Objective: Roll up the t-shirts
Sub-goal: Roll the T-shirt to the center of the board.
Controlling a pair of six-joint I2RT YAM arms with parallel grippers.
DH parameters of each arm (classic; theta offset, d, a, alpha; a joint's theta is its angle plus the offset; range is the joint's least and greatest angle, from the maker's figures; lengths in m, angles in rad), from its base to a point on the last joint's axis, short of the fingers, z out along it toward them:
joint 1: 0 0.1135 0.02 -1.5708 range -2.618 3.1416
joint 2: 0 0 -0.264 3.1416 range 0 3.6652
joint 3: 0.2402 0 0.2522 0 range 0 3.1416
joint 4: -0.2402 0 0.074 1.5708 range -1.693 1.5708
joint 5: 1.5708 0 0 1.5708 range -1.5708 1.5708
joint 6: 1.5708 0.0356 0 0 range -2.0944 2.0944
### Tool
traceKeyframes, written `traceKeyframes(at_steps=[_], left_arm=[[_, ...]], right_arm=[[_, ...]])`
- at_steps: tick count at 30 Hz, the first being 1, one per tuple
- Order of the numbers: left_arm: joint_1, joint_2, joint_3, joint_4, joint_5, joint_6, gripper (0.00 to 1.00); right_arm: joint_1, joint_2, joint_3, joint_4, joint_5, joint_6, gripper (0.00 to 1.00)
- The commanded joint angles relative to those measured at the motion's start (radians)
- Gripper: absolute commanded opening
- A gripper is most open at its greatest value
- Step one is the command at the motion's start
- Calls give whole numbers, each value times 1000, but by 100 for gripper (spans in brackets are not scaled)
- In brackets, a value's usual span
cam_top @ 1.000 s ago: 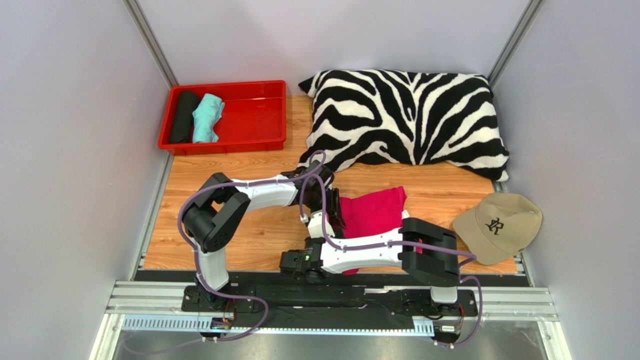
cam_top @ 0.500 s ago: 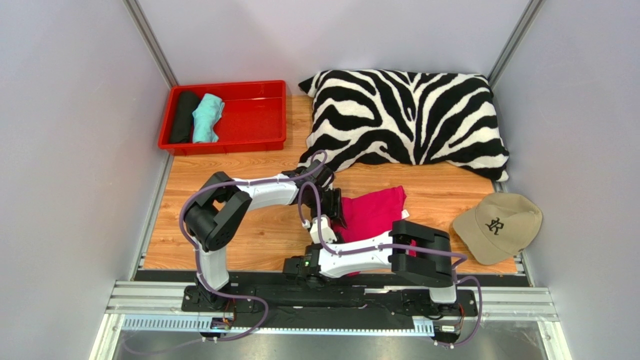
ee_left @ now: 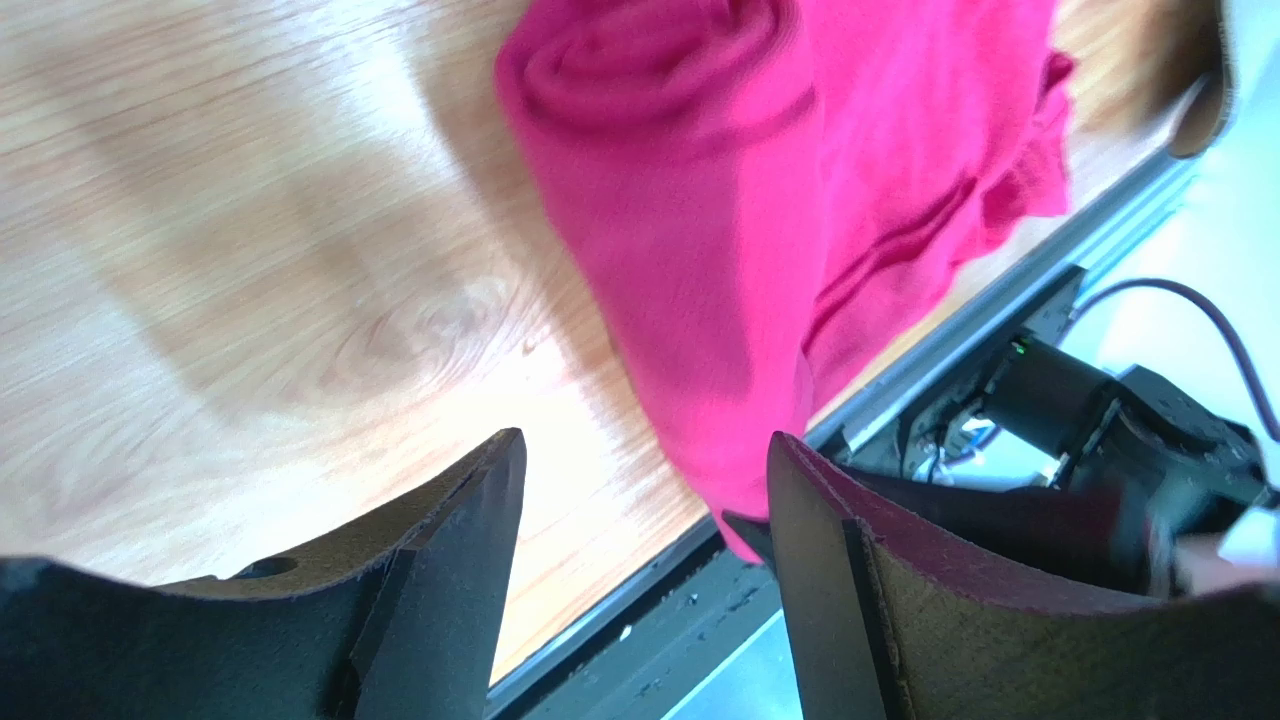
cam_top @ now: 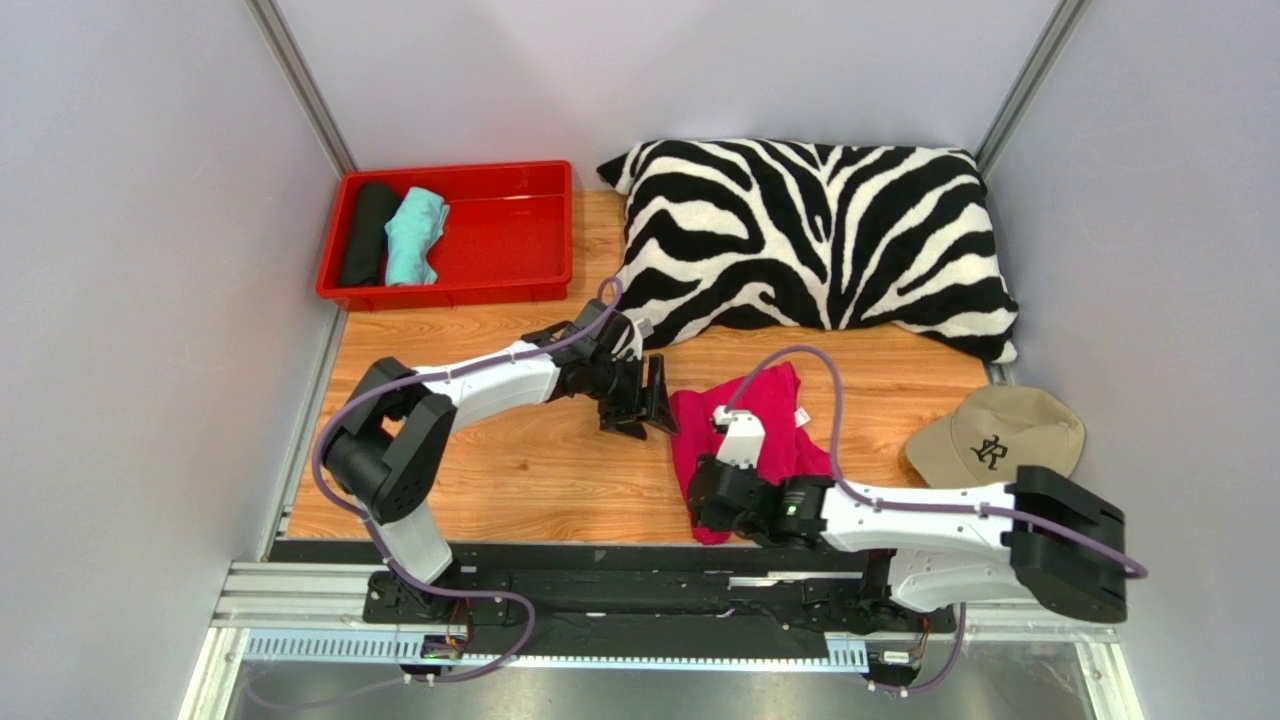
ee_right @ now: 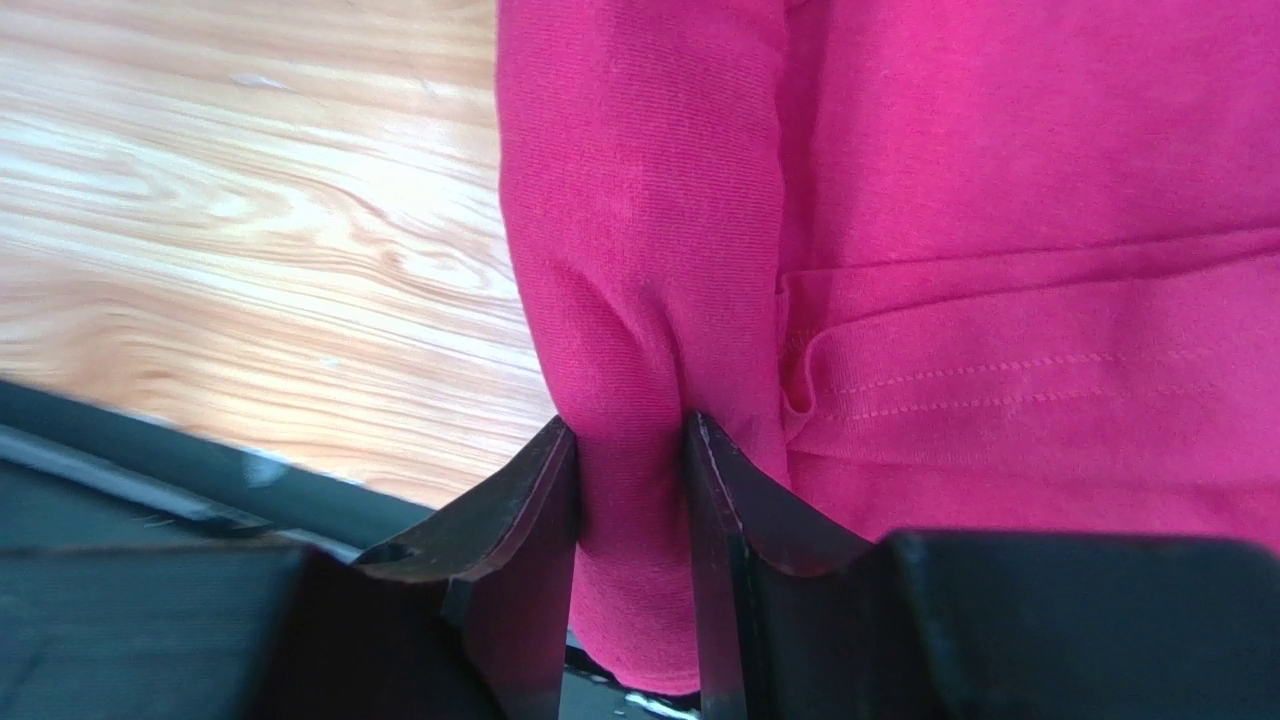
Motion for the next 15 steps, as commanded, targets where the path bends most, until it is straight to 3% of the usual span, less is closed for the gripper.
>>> traceKeyframes(at_steps=[1,10,15], left_arm=[[9,-58,-77,86,56,33,69],[10,-9,-206,425,161,-88,68],[-2,40,-209,505,173,-129,68]], right_arm=[[-96,-89,-131,322,-250,9,34],[-205,-200,-348,584,-401,156,34],[-242,-240,-412,592,-414,206,34]])
